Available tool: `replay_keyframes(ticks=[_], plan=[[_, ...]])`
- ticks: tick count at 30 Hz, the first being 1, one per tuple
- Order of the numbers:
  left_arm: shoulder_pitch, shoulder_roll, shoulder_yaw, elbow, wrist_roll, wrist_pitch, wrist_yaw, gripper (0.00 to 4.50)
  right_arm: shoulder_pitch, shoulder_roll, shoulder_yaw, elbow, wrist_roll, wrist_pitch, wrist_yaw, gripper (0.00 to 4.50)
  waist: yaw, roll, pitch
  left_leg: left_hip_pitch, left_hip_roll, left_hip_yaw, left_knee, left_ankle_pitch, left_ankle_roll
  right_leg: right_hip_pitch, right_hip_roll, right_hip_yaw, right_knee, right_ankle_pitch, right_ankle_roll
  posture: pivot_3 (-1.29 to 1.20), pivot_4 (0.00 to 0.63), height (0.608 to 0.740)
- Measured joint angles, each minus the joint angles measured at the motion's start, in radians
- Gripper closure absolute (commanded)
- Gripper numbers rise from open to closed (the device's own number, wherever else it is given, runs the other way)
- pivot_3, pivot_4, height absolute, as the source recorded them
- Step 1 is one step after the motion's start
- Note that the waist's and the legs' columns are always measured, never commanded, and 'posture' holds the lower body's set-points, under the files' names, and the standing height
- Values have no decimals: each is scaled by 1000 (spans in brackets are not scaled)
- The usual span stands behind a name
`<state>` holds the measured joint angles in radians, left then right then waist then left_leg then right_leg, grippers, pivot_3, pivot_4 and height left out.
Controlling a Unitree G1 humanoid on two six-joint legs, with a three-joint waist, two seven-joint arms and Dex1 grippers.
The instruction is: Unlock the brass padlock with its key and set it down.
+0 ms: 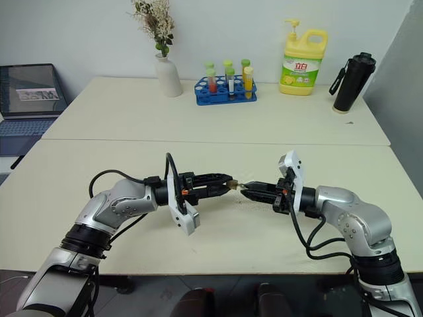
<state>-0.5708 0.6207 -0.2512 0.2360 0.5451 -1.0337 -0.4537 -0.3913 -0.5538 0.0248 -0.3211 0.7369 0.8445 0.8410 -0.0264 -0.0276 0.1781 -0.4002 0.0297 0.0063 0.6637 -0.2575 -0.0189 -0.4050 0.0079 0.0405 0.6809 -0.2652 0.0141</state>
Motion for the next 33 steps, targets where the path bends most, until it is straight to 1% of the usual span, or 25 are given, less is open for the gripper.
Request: replay_keyframes(ticks=[7,10,15,18,22,24,29,33], plan=[[17,2,-4,-8,0,3,6,3543,-23,5,5,24,3,28,19,4500,0,0,0,0,0,0,0,0,0,0,0,0,0,0,0,0,150,740],[17,5,-8,-9,0,2,7,3543,-40,4,0,55,34,69,33,4500,0,0,0,0,0,0,0,0,0,0,0,0,0,0,0,0,150,740],[17,5,-14,-14,0,-3,27,3543,-108,-22,-18,115,120,205,46,4500,0,0,0,0,0,0,0,0,0,0,-2,0,0,0,0,0,150,740],[16,5,-21,-14,13,-8,37,3543,-174,-34,-26,185,179,343,41,4500,0,0,0,0,0,0,0,0,0,0,-3,0,0,0,0,0,150,740],[15,5,-21,-15,39,-15,63,3543,-249,-19,-57,268,238,510,-9,4500,0,0,0,0,0,0,-1,0,0,0,-4,-1,1,0,0,0,150,740],[16,6,-21,-14,51,-15,72,3543,-262,-7,-76,290,257,567,-36,4500,0,0,0,0,0,-1,-1,0,0,0,-4,-1,0,0,0,0,150,740],[16,9,-21,-14,68,-13,80,3543,-287,14,-93,309,259,623,-79,4500,0,0,0,-1,0,0,-1,0,0,0,-5,-1,0,0,0,0,150,740],[19,10,-21,-14,68,1,90,3543,-287,13,-85,288,245,596,-80,4500,-1,0,0,-1,0,-1,-1,0,0,-1,-5,-1,0,0,0,0,150,740]])
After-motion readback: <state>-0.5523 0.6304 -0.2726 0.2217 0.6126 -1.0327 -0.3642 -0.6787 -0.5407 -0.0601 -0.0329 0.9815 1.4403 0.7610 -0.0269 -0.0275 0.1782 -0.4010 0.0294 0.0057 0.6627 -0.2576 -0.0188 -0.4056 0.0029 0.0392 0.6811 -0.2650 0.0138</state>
